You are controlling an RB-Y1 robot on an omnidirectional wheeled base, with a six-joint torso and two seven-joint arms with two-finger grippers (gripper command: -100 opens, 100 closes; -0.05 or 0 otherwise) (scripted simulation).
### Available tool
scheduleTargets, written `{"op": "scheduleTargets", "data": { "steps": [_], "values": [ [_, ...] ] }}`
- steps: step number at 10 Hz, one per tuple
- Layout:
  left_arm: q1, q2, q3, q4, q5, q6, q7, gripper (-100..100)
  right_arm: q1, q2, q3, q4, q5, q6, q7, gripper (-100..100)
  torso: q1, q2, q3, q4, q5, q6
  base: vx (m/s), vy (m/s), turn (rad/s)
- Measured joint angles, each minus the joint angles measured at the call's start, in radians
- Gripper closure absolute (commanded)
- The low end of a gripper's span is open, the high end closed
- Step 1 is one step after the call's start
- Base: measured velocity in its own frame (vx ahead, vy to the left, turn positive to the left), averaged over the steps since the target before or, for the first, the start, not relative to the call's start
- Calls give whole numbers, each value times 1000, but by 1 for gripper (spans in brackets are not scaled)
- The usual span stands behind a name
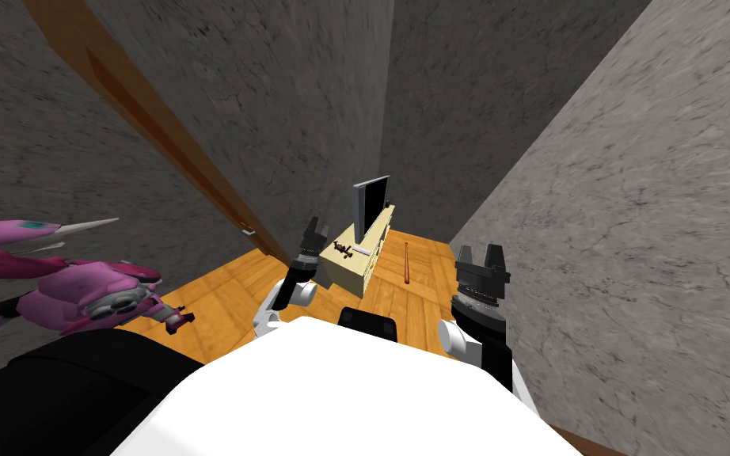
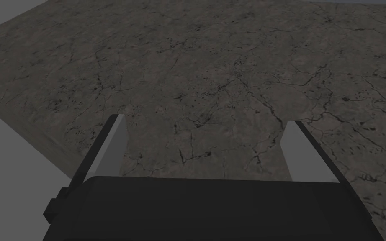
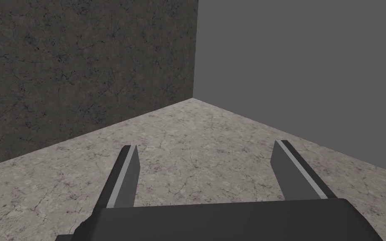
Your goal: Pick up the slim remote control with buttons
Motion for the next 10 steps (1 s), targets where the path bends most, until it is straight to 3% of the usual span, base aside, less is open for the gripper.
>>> {"op": "scheduleTargets", "data": {
  "steps": [5, 10],
  "values": [
    [-82, 39, -16, 73, 59, 141, -24, -100, 0, 0, 0, 0, 0, 0, 0, 0, -1, -1, -1, 0, 0, 0, -11, -91, 25],
    [-148, 68, -12, 147, 108, 272, -41, -100, 0, 0, 0, 0, 0, 0, 0, 0, 2, -2, -1, 0, 0, 0, 1, -62, 2]
  ]
}}
